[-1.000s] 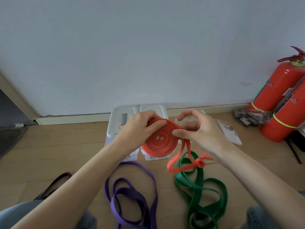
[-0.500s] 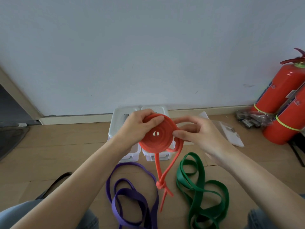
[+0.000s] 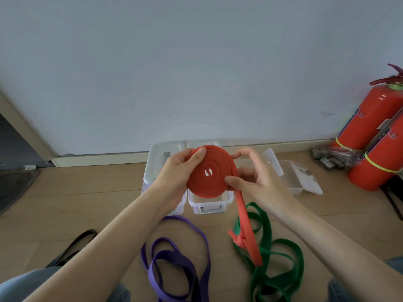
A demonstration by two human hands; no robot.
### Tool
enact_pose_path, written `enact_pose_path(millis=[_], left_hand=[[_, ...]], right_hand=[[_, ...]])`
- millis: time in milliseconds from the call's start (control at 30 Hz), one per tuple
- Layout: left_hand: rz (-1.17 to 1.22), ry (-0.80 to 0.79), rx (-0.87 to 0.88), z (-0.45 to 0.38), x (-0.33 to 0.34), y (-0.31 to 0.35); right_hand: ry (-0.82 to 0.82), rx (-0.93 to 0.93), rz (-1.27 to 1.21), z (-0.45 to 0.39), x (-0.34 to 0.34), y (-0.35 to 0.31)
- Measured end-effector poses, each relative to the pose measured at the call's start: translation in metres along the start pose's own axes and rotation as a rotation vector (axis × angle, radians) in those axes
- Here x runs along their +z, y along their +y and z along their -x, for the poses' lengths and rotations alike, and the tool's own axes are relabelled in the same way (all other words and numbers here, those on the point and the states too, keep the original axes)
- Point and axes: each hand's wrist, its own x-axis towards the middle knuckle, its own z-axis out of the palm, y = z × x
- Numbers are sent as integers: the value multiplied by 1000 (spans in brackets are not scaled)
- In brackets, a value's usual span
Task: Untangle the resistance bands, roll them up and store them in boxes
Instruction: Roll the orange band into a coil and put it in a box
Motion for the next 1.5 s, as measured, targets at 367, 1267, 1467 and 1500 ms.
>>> enact_pose_path(millis=[367, 1267, 1467, 1500], left_hand=[[-86, -1, 106, 0, 2, 1], [-55, -115, 20, 1, -6, 7], [120, -70, -63, 1, -7, 12], [139, -51, -71, 1, -7, 11]], right_hand=[[28, 11, -165, -1, -6, -8], [-44, 70, -48, -3, -23, -20], [-70, 118, 13, -4, -22, -20], [-48, 108, 38, -4, -21, -20]])
